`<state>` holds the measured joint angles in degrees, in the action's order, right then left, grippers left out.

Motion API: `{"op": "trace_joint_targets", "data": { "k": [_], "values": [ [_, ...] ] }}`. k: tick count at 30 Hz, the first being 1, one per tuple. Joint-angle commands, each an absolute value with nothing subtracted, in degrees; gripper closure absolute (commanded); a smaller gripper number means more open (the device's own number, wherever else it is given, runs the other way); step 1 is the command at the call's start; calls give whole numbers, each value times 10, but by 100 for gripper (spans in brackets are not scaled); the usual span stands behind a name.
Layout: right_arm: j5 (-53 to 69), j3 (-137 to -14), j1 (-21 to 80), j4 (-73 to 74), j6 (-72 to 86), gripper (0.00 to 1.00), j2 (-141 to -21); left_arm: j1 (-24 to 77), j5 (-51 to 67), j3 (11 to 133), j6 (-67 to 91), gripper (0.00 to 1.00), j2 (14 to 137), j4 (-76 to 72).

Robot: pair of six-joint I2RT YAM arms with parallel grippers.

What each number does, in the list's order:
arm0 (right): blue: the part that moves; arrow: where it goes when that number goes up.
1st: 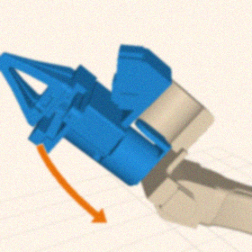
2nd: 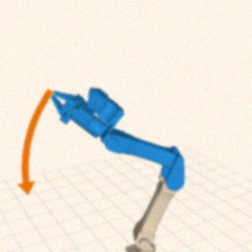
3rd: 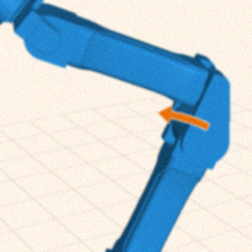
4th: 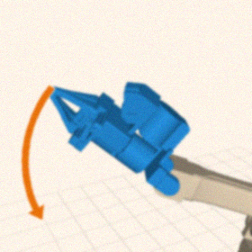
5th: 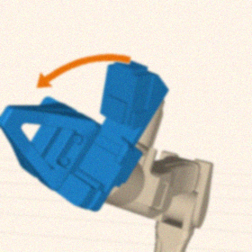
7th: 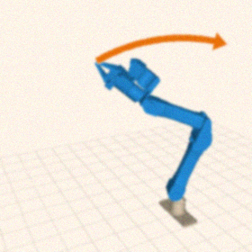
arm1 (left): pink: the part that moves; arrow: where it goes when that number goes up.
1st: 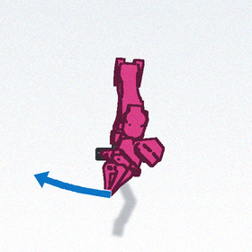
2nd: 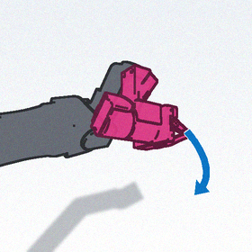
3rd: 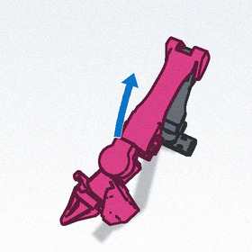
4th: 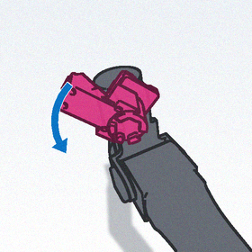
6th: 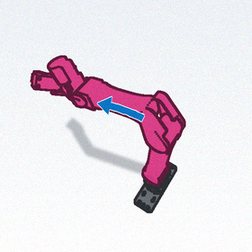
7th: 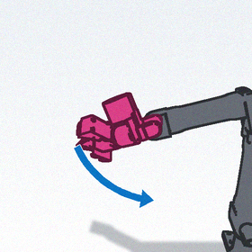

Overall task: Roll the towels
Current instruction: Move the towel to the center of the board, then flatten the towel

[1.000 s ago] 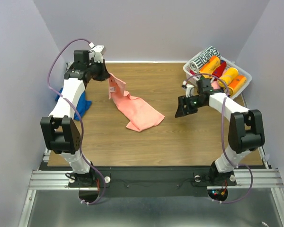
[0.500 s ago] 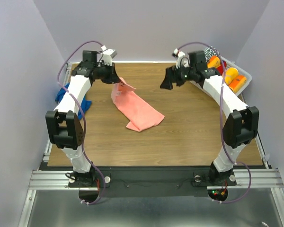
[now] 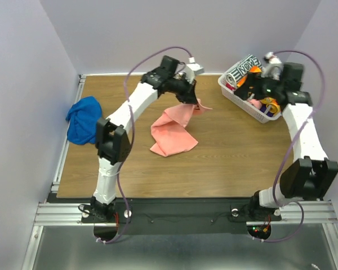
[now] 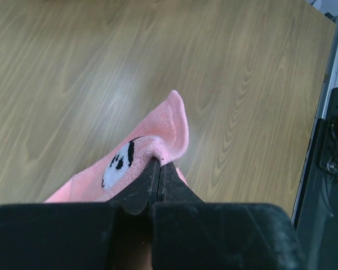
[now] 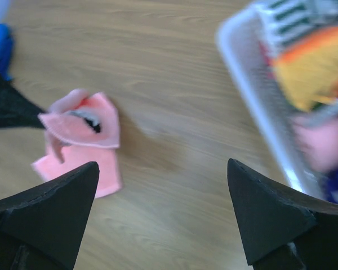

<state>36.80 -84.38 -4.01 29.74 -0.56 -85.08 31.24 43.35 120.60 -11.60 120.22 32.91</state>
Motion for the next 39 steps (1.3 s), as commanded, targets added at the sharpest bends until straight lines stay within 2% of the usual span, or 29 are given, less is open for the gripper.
{"op": "trace_joint_targets", "data": {
  "k": [1, 5, 9, 10, 11, 13, 18, 19, 23, 25, 33, 39],
  "values": [
    [354, -816, -76, 325, -65, 0, -783, 370, 421, 1291, -120, 99, 1264, 367],
    [314, -796, -80, 352, -92, 1, -766, 388, 413, 1313, -108, 78, 1274, 359],
    [350, -790, -78, 396, -139, 5, -768, 330, 431, 1295, -108, 32, 1211, 343],
    [364, -793, -68, 411, -150, 12, -779, 316, 445, 1277, -107, 31, 1172, 337],
    [356, -793, -54, 429, -162, 15, -788, 296, 451, 1254, -97, 14, 1150, 318],
    [325, -779, -10, 437, -182, 25, -806, 246, 461, 1171, -103, 13, 1090, 310],
    [191, -745, 180, 424, -200, 43, -854, 153, 440, 984, -115, 14, 996, 309],
    [185, -743, 194, 425, -199, 50, -886, 126, 437, 959, -112, 15, 970, 304],
    [124, -743, 292, 409, -188, 60, -942, 78, 399, 862, -102, 16, 913, 278],
    [127, -753, 302, 399, -164, 63, -986, 65, 387, 814, -98, 16, 890, 265],
    [121, -788, 317, 375, -121, 62, -1069, 54, 359, 704, -104, 16, 860, 251],
    [133, -795, 324, 367, -105, 57, -1087, 54, 351, 673, -108, 16, 882, 244]
  ]
}}
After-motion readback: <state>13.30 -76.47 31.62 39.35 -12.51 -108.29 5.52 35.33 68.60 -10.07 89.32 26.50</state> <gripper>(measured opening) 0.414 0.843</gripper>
